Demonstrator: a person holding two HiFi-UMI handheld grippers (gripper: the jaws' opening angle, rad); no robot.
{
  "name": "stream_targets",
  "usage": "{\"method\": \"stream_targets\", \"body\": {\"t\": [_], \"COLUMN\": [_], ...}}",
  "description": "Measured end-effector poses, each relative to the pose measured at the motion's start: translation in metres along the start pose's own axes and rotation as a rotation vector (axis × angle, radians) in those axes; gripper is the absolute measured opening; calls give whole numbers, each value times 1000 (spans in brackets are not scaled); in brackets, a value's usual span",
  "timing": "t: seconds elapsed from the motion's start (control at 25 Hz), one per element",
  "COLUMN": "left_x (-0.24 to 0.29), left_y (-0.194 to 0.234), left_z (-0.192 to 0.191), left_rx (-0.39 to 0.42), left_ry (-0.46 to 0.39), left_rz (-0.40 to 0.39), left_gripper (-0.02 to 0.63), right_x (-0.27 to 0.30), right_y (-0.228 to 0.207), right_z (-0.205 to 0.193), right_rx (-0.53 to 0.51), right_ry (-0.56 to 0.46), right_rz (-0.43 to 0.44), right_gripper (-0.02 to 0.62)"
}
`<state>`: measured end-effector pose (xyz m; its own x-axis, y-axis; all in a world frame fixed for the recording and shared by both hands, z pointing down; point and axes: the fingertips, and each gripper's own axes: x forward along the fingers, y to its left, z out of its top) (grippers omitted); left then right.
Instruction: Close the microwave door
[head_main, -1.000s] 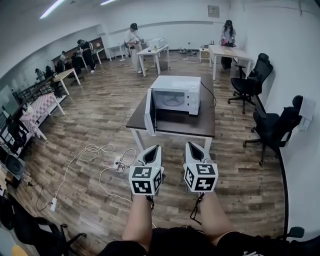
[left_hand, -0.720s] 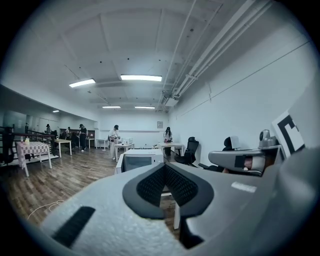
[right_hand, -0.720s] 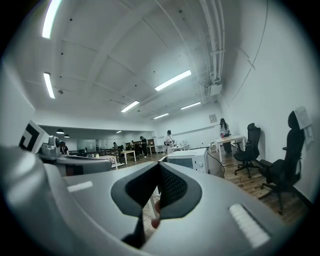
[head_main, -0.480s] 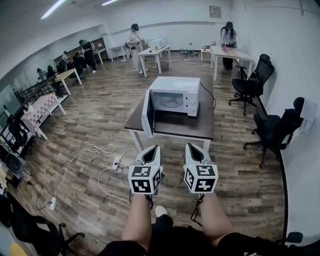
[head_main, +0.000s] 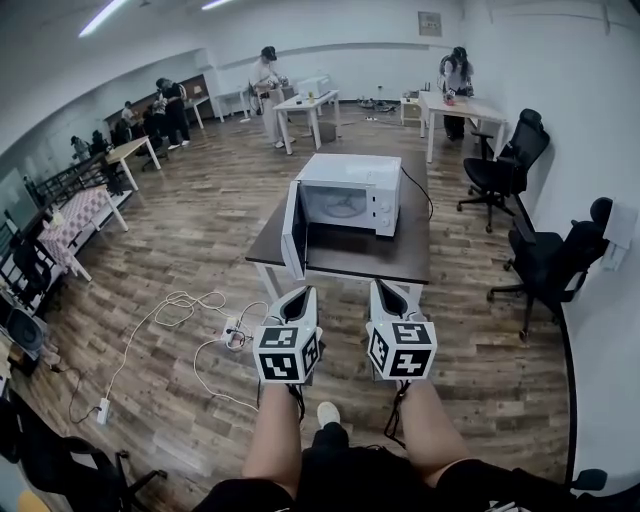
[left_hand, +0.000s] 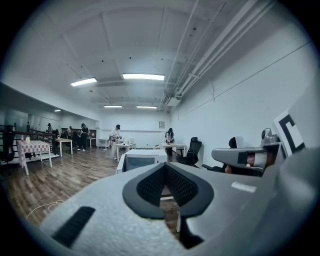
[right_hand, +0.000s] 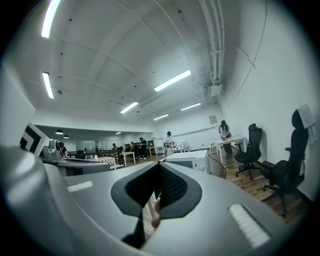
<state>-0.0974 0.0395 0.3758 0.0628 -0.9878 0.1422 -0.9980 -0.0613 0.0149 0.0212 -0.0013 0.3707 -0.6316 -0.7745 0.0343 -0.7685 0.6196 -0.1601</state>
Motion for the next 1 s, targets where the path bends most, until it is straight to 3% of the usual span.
{"method": "stream_targets", "body": {"t": [0.68, 1.0], "left_x": [113, 177], "left_y": [107, 155], "left_z": [10, 13], "left_rx": [-23, -24], "left_ry": [17, 39], "left_rz": [8, -46], "left_gripper": [9, 9], "right_x": [154, 228], "right_y": [-1, -9], "right_z": [7, 10], "right_rx": [-24, -22], "right_ry": [22, 28], "right_rz": [0, -42], "right_gripper": [9, 9]}}
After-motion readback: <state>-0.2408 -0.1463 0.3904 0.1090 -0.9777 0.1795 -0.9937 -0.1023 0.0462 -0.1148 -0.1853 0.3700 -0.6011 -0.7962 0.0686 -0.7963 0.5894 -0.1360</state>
